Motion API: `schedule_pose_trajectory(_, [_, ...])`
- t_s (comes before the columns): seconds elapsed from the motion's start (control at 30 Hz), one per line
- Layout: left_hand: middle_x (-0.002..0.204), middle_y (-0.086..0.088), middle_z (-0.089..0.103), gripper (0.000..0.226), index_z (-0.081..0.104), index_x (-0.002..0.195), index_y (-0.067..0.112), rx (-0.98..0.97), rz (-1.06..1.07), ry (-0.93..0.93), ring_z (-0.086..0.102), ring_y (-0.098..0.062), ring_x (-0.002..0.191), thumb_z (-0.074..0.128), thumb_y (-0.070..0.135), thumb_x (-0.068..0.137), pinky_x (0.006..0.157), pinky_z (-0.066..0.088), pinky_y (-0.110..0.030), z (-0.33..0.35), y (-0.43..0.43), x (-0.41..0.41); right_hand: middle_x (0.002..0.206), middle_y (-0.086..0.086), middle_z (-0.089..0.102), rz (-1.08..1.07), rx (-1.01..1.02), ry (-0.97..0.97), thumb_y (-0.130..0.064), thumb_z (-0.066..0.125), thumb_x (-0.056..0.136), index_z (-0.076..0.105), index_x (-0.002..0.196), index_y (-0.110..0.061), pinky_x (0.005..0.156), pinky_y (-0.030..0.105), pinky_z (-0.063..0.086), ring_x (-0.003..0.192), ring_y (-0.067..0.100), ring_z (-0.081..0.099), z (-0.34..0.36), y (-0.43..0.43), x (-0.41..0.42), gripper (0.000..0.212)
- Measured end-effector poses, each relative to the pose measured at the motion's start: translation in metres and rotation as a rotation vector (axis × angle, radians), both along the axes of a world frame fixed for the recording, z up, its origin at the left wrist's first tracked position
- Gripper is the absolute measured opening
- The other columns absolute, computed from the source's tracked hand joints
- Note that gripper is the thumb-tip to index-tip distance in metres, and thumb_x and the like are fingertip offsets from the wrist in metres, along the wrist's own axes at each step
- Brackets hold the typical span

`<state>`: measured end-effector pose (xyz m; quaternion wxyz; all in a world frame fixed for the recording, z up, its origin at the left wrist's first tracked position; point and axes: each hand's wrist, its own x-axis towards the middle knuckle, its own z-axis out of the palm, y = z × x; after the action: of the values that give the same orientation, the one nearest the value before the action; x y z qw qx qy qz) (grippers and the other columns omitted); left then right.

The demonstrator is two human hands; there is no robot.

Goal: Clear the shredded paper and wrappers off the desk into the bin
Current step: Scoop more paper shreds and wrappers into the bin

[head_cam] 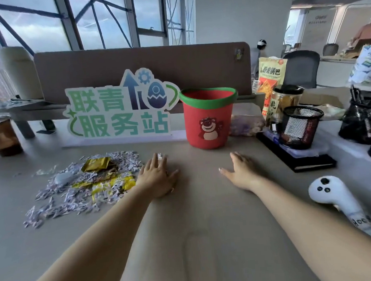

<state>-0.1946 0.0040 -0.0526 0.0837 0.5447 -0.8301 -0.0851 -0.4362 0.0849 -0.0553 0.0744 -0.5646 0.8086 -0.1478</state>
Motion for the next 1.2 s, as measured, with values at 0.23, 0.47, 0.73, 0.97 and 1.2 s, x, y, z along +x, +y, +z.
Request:
schedule_pose_trajectory(0.23, [0.159, -0.006, -0.008, 0.082, 0.002, 0.149, 0.021, 0.026, 0.007, -0.093, -0.004, -0.021, 0.147, 0.020, 0.070, 0.086, 0.120, 0.000, -0.041, -0.007, -0.030, -0.017, 0.159, 0.012, 0.004, -0.028, 0.123, 0.087, -0.065, 0.026, 0.088, 0.008, 0.148, -0.006, 0.121, 0.037, 0.001, 0.147, 0.025, 0.002, -0.003, -0.026, 0.005, 0.085])
schedule_pose_trajectory(0.47, [0.160, -0.002, 0.006, 0.075, 0.011, 0.149, 0.018, 0.022, -0.095, -0.132, 0.002, -0.018, 0.147, 0.019, 0.064, 0.090, 0.120, 0.003, -0.039, -0.004, -0.038, -0.021, 0.159, 0.006, 0.003, 0.210, 0.112, 0.078, -0.060, 0.025, 0.092, 0.008, 0.149, -0.011, 0.121, 0.032, 0.001, 0.147, 0.020, 0.002, 0.001, -0.035, 0.037, 0.077])
schedule_pose_trajectory(0.73, [0.155, 0.002, 0.024, 0.055, 0.028, 0.143, 0.024, -0.069, -0.226, -0.212, 0.023, -0.018, 0.143, 0.034, 0.048, 0.095, 0.118, 0.018, -0.037, 0.008, 0.005, 0.031, 0.160, 0.001, 0.003, 0.422, 0.140, 0.041, -0.061, 0.025, 0.091, 0.007, 0.149, -0.016, 0.118, 0.029, -0.001, 0.147, 0.016, 0.000, 0.006, -0.025, 0.111, 0.076])
schedule_pose_trajectory(0.97, [0.159, 0.002, 0.009, 0.058, 0.014, 0.148, 0.029, -0.137, -0.097, -0.094, 0.006, -0.017, 0.147, 0.025, 0.052, 0.096, 0.121, 0.003, -0.038, 0.020, 0.035, 0.096, 0.160, -0.003, 0.000, 0.539, 0.132, -0.001, -0.063, 0.032, 0.088, 0.001, 0.149, -0.022, 0.120, 0.031, 0.002, 0.147, 0.019, 0.001, 0.009, -0.014, 0.154, 0.079])
schedule_pose_trajectory(1.2, [0.159, 0.008, -0.007, 0.079, -0.002, 0.147, 0.039, -0.065, 0.061, -0.063, -0.007, -0.015, 0.147, 0.024, 0.076, 0.082, 0.119, -0.004, -0.039, 0.002, 0.045, 0.152, 0.160, 0.000, -0.003, 0.573, 0.101, 0.038, -0.074, 0.038, 0.078, -0.001, 0.149, -0.018, 0.119, 0.029, 0.004, 0.147, 0.015, 0.001, 0.010, -0.027, 0.167, 0.099])
